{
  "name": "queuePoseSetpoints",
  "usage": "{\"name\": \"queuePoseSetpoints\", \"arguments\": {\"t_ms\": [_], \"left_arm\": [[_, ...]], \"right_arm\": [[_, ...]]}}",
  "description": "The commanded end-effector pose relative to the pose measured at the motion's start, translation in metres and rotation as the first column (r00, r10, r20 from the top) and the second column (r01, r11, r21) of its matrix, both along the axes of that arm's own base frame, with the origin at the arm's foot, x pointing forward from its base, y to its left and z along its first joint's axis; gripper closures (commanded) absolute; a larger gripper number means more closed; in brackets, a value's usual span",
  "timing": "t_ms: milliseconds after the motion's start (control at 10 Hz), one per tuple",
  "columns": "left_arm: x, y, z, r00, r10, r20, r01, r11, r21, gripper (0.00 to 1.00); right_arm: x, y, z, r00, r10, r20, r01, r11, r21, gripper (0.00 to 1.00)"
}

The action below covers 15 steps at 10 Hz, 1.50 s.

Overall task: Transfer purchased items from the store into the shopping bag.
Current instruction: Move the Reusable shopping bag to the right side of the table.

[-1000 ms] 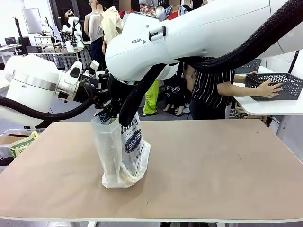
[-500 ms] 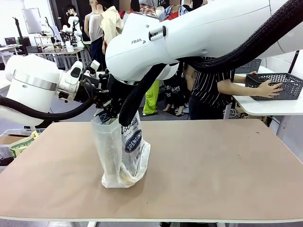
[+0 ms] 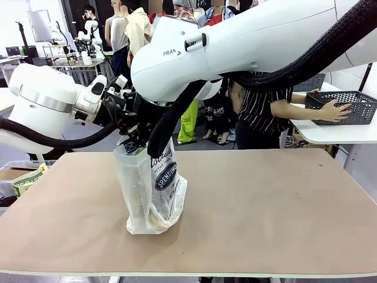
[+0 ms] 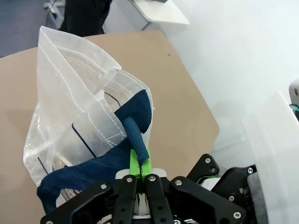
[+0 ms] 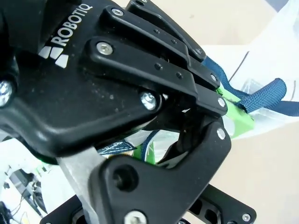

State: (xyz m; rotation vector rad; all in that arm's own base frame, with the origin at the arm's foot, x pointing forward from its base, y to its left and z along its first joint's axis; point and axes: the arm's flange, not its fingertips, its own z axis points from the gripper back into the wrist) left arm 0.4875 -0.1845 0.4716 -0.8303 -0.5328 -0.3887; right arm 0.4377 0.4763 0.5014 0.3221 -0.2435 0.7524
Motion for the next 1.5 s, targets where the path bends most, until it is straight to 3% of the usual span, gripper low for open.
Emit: {"name": "queuePoseSetpoints", "arguments": {"t_ms": [0,700,800,1200,1400], "left_arm": [[0.000,-0.010,0.000,1.000,0.009,-0.022,-0.007,0.997,0.077,1.00],[0.002,-0.020,0.000,0.999,0.041,-0.030,-0.035,0.982,0.184,1.00],[0.002,-0.019,0.001,0.999,0.040,-0.029,-0.034,0.983,0.181,1.00],[0.001,-0.014,0.001,0.999,0.045,-0.029,-0.039,0.983,0.178,1.00],[-0.001,-0.010,0.001,0.999,0.042,-0.022,-0.037,0.981,0.189,1.00]], "right_arm": [[0.000,0.005,0.001,0.999,-0.045,0.029,0.044,0.999,0.013,1.00],[0.001,-0.003,0.005,0.997,-0.068,0.036,0.067,0.998,0.022,0.98],[0.000,-0.004,0.005,0.997,-0.071,0.034,0.071,0.997,0.015,0.82],[-0.003,-0.010,0.009,0.995,-0.095,0.036,0.095,0.995,0.000,0.04],[-0.008,-0.022,0.016,0.995,-0.091,0.027,0.090,0.996,0.026,0.00]]}}
